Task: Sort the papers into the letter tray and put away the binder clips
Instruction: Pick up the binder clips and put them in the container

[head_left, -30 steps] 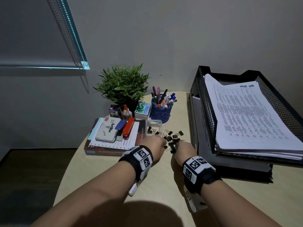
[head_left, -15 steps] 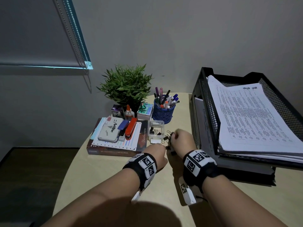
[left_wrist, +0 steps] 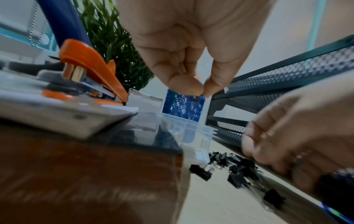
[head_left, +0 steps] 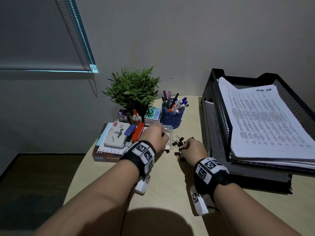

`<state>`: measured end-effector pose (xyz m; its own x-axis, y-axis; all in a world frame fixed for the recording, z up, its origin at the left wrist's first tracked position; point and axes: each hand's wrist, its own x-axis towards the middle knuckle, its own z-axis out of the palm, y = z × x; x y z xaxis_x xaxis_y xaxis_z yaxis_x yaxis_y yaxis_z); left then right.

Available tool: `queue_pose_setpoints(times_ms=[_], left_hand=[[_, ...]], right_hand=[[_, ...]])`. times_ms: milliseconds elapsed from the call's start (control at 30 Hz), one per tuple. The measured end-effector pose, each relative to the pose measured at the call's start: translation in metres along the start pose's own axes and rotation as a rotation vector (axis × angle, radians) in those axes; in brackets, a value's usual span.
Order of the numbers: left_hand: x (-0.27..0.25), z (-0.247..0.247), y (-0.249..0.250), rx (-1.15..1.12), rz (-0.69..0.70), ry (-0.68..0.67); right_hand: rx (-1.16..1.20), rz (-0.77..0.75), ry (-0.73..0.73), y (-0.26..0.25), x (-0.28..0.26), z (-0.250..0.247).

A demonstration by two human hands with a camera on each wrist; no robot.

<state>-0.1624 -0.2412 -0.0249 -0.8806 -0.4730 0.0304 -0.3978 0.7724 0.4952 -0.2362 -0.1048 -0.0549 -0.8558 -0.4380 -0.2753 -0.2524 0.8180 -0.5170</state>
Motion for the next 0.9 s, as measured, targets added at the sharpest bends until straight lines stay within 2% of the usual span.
queue_pose_setpoints(times_ms=[133, 200, 300, 367, 533, 667, 767, 833, 900], left_hand=[[0.005, 0.006, -0.004, 0.031, -0.012, -0.010], [-0.003, 0.014, -0.004, 0.062, 0.092, -0.035], [-0.017, 0.029, -0.002, 0.229, 0.222, -0.261], [-0.021, 0.035, 0.002, 0.366, 0.201, -0.377], [-0.025, 0.039, 0.014, 0.475, 0.106, -0.495], [-0.034, 0.044, 0.013, 0.387, 0.011, -0.446], [-0.037, 0.044, 0.013, 0.340, -0.040, -0.409], [-0.038, 0.045, 0.014, 0.342, -0.029, -0.409], [-0.039, 0.045, 0.013, 0.353, -0.015, -0.411]], right_hand=[[-0.146, 0.028, -0.063, 0.011, -0.009, 0.004], [-0.169, 0.025, -0.087, 0.014, -0.012, 0.006], [-0.189, -0.018, -0.100, 0.017, -0.016, 0.012], [-0.219, -0.054, -0.085, 0.017, -0.018, 0.013], [-0.268, -0.104, -0.057, 0.017, -0.021, 0.015], [-0.325, -0.157, -0.098, 0.012, -0.019, 0.018], [-0.341, -0.138, -0.130, 0.006, -0.017, 0.015], [-0.319, -0.122, -0.095, 0.000, -0.018, 0.009], [-0.219, -0.129, 0.008, -0.011, -0.017, -0.001]])
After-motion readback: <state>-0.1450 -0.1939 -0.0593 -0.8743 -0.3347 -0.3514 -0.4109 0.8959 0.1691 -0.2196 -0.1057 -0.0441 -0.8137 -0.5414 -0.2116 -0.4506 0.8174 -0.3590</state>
